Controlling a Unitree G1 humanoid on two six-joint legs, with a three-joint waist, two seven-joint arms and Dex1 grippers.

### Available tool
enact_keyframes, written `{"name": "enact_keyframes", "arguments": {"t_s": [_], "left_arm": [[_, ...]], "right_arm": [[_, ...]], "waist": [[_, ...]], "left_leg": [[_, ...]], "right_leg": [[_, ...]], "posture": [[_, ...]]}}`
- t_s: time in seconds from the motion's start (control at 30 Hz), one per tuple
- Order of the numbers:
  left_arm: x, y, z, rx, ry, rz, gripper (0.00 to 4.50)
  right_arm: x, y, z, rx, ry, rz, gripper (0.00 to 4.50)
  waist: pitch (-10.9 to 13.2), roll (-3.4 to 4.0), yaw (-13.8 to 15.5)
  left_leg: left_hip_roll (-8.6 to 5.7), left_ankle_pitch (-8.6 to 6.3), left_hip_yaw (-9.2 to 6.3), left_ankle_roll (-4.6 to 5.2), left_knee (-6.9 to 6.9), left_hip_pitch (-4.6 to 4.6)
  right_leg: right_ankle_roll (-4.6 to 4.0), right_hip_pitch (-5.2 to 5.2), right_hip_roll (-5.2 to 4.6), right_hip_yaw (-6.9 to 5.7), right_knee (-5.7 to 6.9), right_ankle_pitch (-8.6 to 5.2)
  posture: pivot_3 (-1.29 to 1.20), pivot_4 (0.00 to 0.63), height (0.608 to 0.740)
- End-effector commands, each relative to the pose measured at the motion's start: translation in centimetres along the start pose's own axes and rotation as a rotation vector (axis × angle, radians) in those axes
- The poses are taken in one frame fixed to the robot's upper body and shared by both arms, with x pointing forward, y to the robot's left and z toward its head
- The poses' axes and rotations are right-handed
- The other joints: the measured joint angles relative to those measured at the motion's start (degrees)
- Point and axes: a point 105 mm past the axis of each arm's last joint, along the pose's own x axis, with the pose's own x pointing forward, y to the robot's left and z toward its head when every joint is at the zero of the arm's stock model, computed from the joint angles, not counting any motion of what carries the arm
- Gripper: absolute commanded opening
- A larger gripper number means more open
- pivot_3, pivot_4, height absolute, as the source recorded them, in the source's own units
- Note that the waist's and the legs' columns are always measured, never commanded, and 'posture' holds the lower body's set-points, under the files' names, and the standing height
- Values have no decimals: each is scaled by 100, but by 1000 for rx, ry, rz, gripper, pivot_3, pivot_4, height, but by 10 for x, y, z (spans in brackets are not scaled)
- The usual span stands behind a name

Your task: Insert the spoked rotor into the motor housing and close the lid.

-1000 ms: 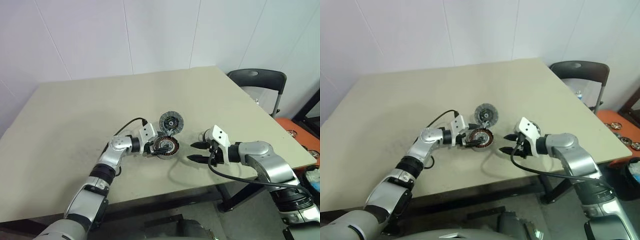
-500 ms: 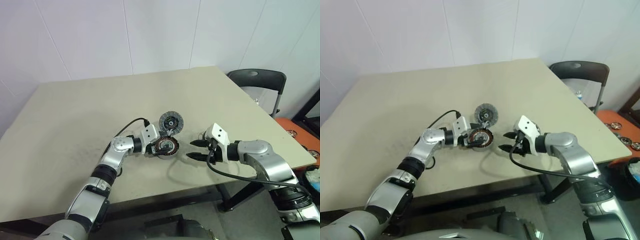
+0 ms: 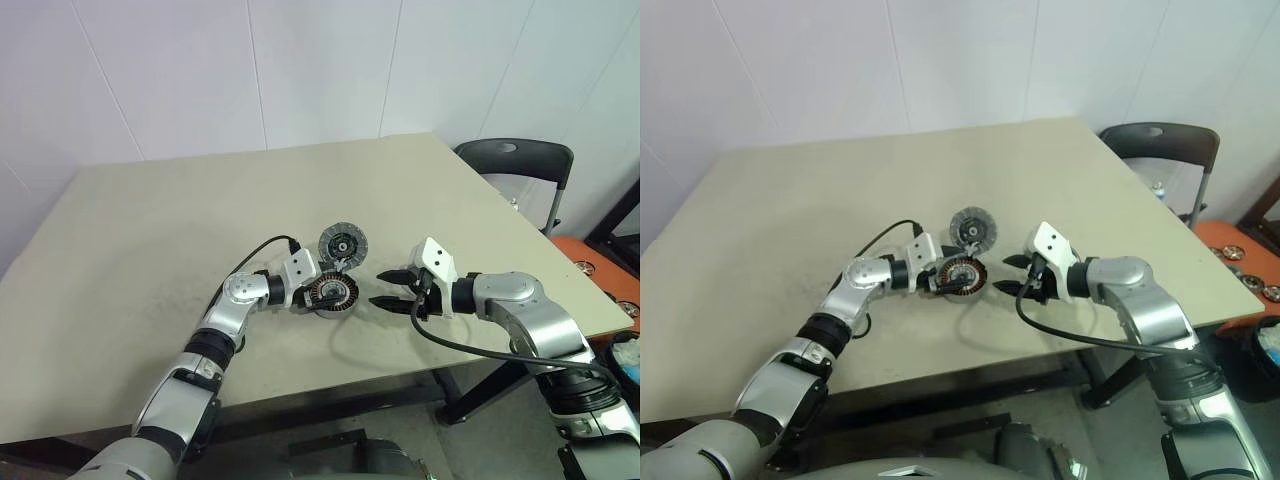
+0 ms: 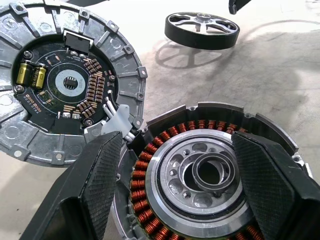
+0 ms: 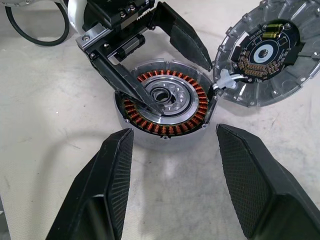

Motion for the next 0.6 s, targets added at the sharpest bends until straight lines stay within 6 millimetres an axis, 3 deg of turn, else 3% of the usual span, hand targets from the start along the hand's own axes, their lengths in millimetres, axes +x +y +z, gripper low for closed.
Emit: {"name": "enact_keyframes", "arguments": {"t_s": [0.03, 0.17, 0.27, 0.37, 0.6], "left_arm": [[1, 0, -2, 13, 28, -17, 3715], [2, -3, -6, 14, 46, -28, 3715], [2, -3, -9, 14, 62, -26, 3090], [2, -3, -9, 12, 66, -26, 2135], [2, -3, -8, 11, 74, -47, 2135]], "right_arm": [[-3, -5, 20, -57, -57, -19, 2786], [-3, -5, 21, -60, -57, -22, 2786], [-3, -6, 21, -61, -57, -23, 2786], [-3, -6, 22, -64, -60, -25, 2786], [-2, -7, 21, -67, -56, -27, 2786]], "waist": [[-1, 0, 0], [-7, 0, 0], [-16, -1, 0], [-24, -1, 1], [-28, -2, -4]], "left_leg": [[0, 0, 0, 0, 0, 0], [0, 0, 0, 0, 0, 1], [0, 0, 0, 0, 0, 1], [0, 0, 0, 0, 2, 7], [1, 3, 0, -4, 6, 18]], "right_leg": [[0, 0, 0, 0, 0, 0], [0, 0, 0, 0, 0, 0], [0, 2, 0, 0, 0, 0], [0, 10, 0, 0, 0, 2], [2, 24, 2, 0, 0, 12]], "posture": [[0, 0, 740], [0, 0, 740], [0, 0, 740], [0, 0, 740], [0, 0, 740]]}}
